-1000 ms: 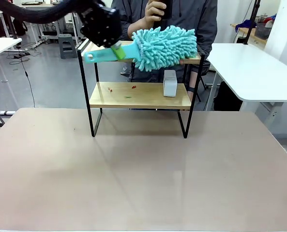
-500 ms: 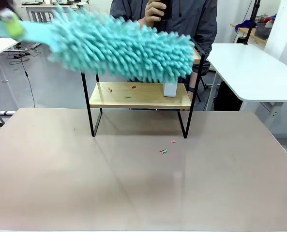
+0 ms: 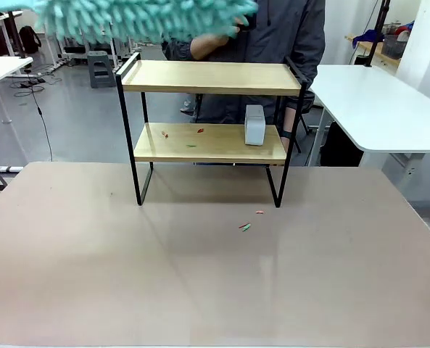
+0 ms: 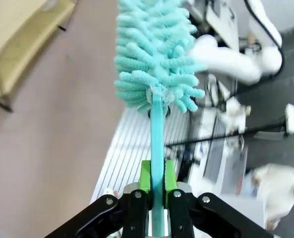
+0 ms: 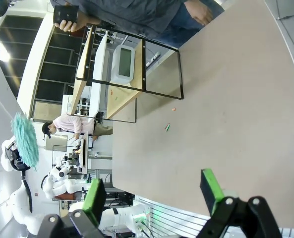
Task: Clean the shelf.
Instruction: Clean the specific tier of the Shelf with the Duster once objects are removed.
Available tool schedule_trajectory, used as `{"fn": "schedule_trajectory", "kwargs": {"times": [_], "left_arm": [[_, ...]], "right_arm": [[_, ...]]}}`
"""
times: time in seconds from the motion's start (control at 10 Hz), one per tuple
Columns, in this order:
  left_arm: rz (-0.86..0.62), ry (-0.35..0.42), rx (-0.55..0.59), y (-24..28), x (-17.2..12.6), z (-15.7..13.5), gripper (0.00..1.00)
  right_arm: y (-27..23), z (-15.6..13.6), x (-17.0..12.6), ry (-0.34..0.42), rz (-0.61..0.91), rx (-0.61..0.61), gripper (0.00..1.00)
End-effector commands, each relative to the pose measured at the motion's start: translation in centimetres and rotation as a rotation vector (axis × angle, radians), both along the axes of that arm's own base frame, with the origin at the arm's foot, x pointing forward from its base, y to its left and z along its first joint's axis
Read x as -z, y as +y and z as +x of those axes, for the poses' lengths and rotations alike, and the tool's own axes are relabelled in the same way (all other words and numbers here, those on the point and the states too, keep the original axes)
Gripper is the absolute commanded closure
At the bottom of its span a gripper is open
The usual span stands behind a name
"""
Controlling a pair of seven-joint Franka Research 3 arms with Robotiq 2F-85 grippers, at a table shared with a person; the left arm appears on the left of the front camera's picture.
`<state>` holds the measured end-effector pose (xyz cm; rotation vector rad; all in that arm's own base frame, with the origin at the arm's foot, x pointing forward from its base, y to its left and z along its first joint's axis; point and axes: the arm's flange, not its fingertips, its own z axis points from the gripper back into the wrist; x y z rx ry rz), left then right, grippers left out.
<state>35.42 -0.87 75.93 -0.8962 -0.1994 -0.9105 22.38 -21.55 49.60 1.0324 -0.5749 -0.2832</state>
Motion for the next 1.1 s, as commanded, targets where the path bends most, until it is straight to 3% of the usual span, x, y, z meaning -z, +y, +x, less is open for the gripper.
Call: {"fn": "schedule_trajectory", "kwargs": {"times": [0.0,0.1,0.2,0.3,0.4,0.5,0.7,0.8,1.0], "left_arm": [[-0.127,-0.028,-0.452,6.5,2.6,-2.7,0.88],[-0.141,-0.022,-0.575,9.9,6.1,-3.7,0.88],[-0.104,-0.095,-0.622,12.4,10.3,-3.8,0.88],[-0.119,-0.103,-0.626,14.8,13.8,-2.6,0.88],[-0.063,0.01,-0.694,17.7,16.8,-0.6,0.88],[-0.144,0.128,-0.771,19.7,20.4,1.4,0.88],[-0.036,0.336,-0.82,19.2,25.4,4.6,0.88],[-0.069,0.133,-0.781,20.3,23.2,0.4,0.88],[-0.069,0.133,-0.781,20.3,23.2,0.4,0.88]], "right_arm": [[0.0,0.2,-0.1,-0.034,0.001,-0.006,0.0],[0.0,0.2,-0.1,-0.034,0.001,-0.006,0.0],[0.0,0.2,-0.1,-0.034,0.001,-0.006,0.0],[0.0,0.2,-0.1,-0.034,0.001,-0.006,0.0],[0.0,0.2,-0.1,-0.034,0.001,-0.006,0.0],[0.0,0.2,-0.1,-0.034,0.001,-0.006,0.0],[0.0,0.2,-0.1,-0.034,0.001,-0.006,0.0],[0.0,0.2,-0.1,-0.034,0.001,-0.006,0.0],[0.0,0.2,-0.1,-0.034,0.001,-0.006,0.0]]}}
